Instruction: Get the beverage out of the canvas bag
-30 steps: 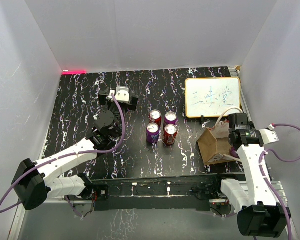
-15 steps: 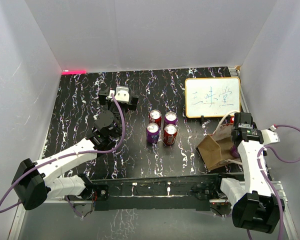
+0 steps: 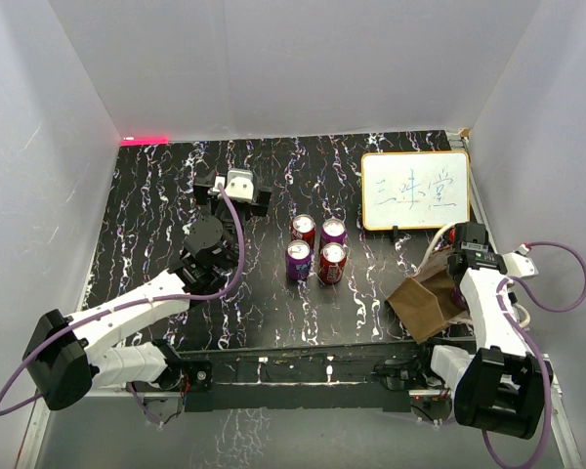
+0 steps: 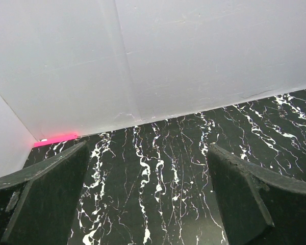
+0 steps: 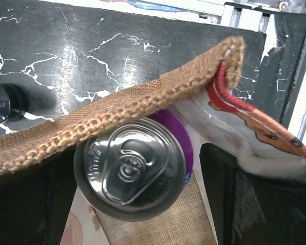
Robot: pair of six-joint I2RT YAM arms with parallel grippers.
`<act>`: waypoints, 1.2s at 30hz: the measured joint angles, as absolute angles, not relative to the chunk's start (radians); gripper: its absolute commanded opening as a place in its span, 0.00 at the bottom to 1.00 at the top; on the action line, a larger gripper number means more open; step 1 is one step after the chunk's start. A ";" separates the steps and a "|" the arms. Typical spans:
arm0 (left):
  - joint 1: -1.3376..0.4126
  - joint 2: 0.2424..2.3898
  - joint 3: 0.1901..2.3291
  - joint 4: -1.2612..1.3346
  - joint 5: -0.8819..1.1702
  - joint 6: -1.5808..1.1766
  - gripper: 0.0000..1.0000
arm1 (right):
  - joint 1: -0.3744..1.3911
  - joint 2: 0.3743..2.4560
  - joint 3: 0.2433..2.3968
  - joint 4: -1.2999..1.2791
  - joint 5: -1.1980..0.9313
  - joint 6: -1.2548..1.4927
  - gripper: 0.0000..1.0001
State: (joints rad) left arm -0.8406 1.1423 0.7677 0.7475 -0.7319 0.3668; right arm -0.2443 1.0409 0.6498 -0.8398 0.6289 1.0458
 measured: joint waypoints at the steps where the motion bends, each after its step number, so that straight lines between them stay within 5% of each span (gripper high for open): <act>1: -0.841 1.142 0.768 0.748 -0.732 0.367 0.97 | -0.245 1.048 0.646 -0.825 0.630 1.038 1.00; 8: -0.841 1.142 0.768 0.747 -0.731 0.366 0.97 | -0.245 1.073 0.646 -0.738 0.658 0.963 0.99; 19: -0.841 1.142 0.768 0.746 -0.723 0.363 0.97 | -0.250 1.091 0.624 -0.656 0.693 0.899 0.50; 32: -0.841 1.142 0.768 0.732 -0.718 0.358 0.97 | -0.251 1.023 0.624 -0.605 0.551 0.707 0.08; 36: -0.841 1.142 0.768 0.731 -0.717 0.358 0.97 | -0.251 1.006 0.624 -0.593 0.465 0.665 0.08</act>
